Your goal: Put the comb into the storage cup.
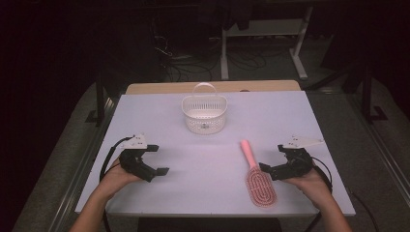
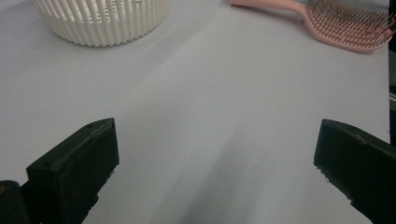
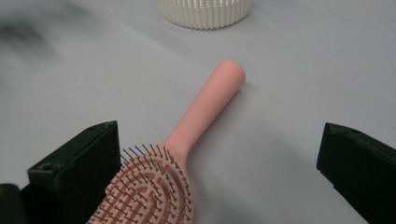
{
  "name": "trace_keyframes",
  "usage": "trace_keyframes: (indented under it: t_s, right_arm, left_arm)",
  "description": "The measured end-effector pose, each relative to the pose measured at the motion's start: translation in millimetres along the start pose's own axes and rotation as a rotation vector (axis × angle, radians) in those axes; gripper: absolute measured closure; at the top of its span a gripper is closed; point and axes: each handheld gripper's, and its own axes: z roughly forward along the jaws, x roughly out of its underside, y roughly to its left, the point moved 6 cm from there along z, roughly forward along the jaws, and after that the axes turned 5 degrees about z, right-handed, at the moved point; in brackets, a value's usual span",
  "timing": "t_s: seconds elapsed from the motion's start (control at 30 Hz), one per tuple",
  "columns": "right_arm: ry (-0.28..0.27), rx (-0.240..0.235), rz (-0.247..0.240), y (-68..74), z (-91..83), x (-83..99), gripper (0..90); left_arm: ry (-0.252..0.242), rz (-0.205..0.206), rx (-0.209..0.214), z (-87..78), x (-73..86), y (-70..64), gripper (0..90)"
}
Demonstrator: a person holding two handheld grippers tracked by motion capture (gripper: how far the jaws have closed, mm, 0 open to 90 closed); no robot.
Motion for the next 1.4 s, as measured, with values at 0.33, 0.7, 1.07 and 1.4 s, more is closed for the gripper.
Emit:
trace_keyframes:
  t_s: [0.33,0.7,1.07,1.4]
  right_arm:
    - [0.013,0.012,-0.004,-0.6,2.2,-5.2,0.0]
    - [0.039,0.03,-0.008,-4.6,10.8,-16.8,0.0]
    - [0.062,0.031,0.0,-10.0,26.0,-30.3,5.7]
    - [0.081,0.042,0.009,-19.5,34.6,-43.7,18.6]
  left_arm:
    - [0.0,0.003,0.001,0.1,0.5,-1.5,0.0]
    - [-0.008,-0.002,-0.003,-1.3,0.4,-0.8,0.0]
    - [-0.019,-0.007,0.009,-2.5,0.6,-3.5,0.0]
    - [-0.019,-0.001,0.008,-2.1,-0.6,-5.1,0.0]
